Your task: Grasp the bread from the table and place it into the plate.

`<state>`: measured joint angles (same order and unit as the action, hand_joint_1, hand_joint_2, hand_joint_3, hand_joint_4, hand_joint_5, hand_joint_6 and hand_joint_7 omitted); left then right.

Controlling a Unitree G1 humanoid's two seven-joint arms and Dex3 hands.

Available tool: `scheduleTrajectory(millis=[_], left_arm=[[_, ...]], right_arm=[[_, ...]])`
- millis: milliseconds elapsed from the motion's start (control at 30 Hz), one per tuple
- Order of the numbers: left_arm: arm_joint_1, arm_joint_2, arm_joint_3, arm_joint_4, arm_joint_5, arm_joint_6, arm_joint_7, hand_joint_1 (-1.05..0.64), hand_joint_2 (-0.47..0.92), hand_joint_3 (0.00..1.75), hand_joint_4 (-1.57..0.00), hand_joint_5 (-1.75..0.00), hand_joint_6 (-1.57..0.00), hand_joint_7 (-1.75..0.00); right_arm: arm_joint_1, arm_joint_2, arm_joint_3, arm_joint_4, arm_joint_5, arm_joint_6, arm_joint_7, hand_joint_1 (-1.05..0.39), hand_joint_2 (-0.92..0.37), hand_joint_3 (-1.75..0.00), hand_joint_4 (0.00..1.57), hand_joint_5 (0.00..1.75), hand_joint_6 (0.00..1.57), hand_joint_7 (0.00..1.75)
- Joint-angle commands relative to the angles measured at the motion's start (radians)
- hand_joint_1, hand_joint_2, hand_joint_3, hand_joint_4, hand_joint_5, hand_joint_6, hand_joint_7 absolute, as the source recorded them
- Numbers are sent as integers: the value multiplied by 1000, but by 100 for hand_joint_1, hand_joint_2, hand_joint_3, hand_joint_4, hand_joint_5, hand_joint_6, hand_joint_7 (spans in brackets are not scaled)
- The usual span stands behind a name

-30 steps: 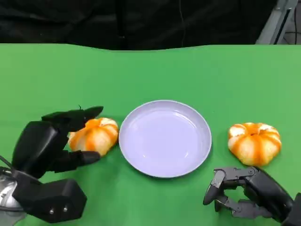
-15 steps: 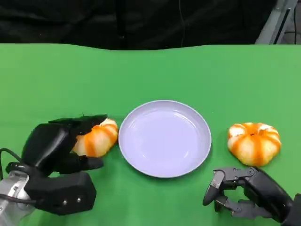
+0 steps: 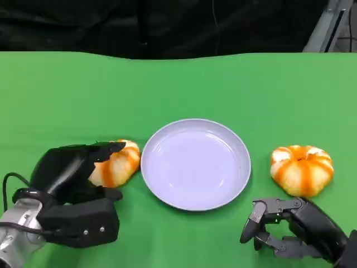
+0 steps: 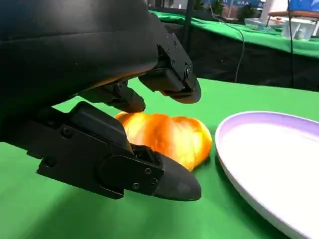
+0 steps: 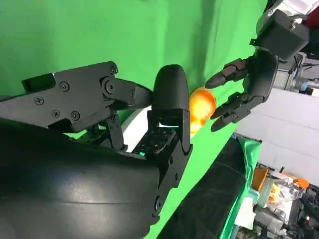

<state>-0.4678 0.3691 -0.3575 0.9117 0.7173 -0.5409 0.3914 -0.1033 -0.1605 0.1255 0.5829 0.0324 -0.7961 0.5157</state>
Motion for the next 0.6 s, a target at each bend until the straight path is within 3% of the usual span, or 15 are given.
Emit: scheduleTrajectory(millis=[33,500,600], left_arm=[[-25,1,-16,37,-4,24,12,-90,92,21,-57,-1,-54,-1],[-89,-31,-56,119,-9,80,-6,-87,92,26,-59,-1,-54,0],[-98,-33,-68,139,-6,77,2,-66,91,18,-61,-1,-55,0]], right_arm=[[12,-13,-5,-10,9,9,0,-7,-87,-56,72,156,82,106],[9,-12,-6,2,6,-5,-2,-9,-88,-53,73,155,83,105],[10,-13,-6,-1,5,-1,-3,-9,-89,-53,73,155,83,106]])
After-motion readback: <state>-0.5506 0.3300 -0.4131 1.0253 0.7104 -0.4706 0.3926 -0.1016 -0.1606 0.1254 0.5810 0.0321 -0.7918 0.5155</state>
